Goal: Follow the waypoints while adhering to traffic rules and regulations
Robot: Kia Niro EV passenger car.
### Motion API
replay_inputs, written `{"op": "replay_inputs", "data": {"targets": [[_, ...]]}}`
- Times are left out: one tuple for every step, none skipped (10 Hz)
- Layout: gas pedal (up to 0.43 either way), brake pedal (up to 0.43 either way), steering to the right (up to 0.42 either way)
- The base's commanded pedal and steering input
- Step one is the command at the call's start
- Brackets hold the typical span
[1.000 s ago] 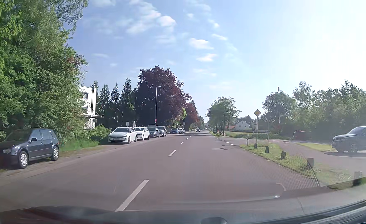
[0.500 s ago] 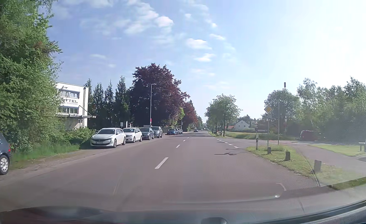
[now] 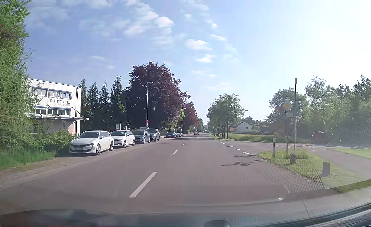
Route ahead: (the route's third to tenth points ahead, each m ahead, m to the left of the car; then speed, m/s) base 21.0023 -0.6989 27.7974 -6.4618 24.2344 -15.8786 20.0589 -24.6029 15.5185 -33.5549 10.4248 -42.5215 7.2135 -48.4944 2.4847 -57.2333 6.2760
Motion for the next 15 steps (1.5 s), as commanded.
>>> {"op": "replay_inputs", "data": {"targets": [[0.0, 0.165, 0.014], [0.0, 0.165, 0.015], [0.0, 0.171, 0.016], [0.0, 0.171, 0.017], [0.0, 0.165, 0.018], [0.0, 0.165, 0.019], [0.0, 0.165, 0.019], [0.0, 0.159, 0.019], [0.0, 0.165, 0.021], [0.0, 0.165, 0.023], [0.0, 0.165, 0.026], [0.0, 0.165, 0.029], [0.0, 0.165, 0.033], [0.0, 0.165, 0.037], [0.0, 0.165, 0.039]]}}
